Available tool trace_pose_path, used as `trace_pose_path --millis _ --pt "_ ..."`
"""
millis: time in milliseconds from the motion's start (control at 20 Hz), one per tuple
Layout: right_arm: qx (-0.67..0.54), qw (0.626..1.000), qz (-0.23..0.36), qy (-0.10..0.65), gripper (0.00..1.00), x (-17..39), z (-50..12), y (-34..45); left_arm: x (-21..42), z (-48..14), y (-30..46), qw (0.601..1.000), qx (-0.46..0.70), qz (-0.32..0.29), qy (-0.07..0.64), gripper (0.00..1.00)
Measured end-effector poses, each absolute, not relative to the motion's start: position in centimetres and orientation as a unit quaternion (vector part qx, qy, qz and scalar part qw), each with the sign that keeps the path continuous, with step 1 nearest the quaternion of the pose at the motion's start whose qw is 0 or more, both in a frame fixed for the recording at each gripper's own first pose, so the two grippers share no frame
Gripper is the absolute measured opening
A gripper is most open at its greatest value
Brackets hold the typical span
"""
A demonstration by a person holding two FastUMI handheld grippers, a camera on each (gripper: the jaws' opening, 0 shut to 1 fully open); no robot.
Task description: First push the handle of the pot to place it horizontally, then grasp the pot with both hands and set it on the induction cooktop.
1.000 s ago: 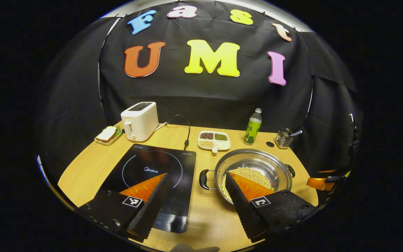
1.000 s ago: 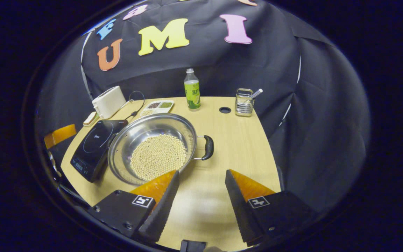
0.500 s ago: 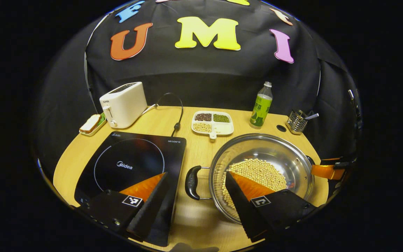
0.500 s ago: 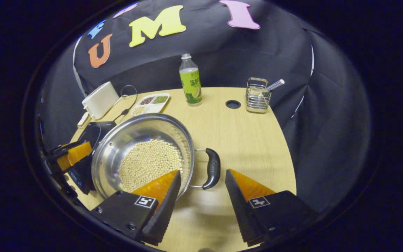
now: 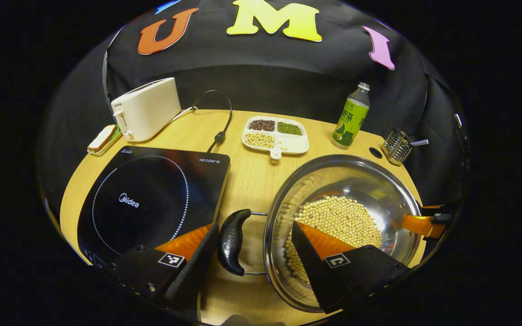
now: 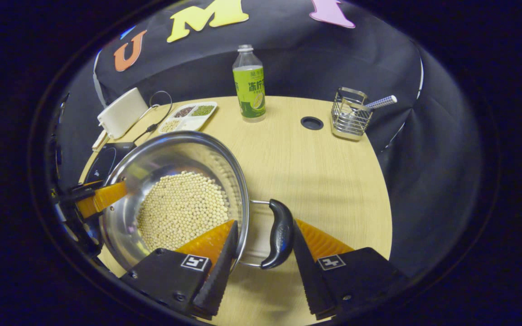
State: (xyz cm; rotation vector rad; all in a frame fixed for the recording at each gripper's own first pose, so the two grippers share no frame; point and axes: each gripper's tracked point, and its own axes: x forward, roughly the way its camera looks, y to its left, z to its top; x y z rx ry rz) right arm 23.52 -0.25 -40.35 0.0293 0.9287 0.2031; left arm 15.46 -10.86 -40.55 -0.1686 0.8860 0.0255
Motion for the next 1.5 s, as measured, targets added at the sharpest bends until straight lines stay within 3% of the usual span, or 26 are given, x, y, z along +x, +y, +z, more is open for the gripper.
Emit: trace_pose_path --millis 150,300,650,700,750,800,1500 --pt "0.019 0.884 0.095 0.457 0.67 23.8 -40.4 -0.2 15.5 -41.3 -10.4 0.896 -0.069 0.025 0.439 0.88" --pt "0.027 0.881 0.081 0.466 0.63 23.7 -40.3 -0.3 15.8 -41.5 -10.0 0.897 -0.058 0.027 0.438 0.75" --pt "0.026 0.879 0.068 0.472 0.56 23.5 -40.3 -0.1 16.3 -41.5 -10.0 0.895 -0.044 0.011 0.443 0.68" --pt "0.027 0.879 0.066 0.472 0.55 23.3 -40.2 0.0 16.2 -41.4 -9.9 0.895 -0.045 0.008 0.444 0.77" --pt "0.029 0.88 0.064 0.469 0.55 23.2 -39.9 0.1 16.1 -41.2 -9.8 0.895 -0.046 0.005 0.443 0.75" --pt "0.03 0.883 0.062 0.465 0.55 22.8 -39.3 0.0 16.2 -40.9 -9.7 0.898 -0.044 0.0 0.438 0.65" --pt "0.047 0.904 0.055 0.421 0.54 17.7 -32.3 5.9 13.7 -33.4 -2.9 0.92 -0.029 -0.01 0.39 0.65"
